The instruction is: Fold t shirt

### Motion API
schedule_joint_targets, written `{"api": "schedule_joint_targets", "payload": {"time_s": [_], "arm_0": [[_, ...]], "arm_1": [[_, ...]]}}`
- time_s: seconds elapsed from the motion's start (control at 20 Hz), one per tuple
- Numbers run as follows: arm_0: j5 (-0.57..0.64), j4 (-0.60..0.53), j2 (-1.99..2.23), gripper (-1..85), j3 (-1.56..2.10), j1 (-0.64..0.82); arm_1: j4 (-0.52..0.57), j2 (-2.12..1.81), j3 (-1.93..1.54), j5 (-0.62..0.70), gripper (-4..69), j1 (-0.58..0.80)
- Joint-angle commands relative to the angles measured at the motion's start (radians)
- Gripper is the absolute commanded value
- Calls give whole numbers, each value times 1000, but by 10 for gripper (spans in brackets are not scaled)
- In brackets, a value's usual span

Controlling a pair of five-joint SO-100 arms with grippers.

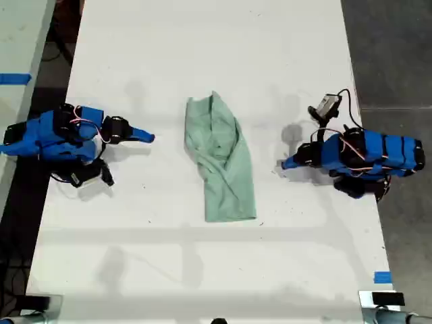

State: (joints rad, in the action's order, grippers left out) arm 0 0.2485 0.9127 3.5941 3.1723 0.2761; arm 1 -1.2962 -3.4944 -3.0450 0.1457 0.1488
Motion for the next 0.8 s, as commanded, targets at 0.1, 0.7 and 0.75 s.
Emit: {"api": "schedule_joint_targets", "payload": {"time_s": [0.1,0.7,0.75], "arm_0": [[-153,-46,3,-2,8,-20],[-390,-115,-1420,-4,-853,-245],[-434,-58,-1575,-4,-1019,-298]], "arm_1": [[14,-12,-54,-209,10,26],[107,815,604,-331,11,-202],[114,1003,746,-328,11,-233]]}}
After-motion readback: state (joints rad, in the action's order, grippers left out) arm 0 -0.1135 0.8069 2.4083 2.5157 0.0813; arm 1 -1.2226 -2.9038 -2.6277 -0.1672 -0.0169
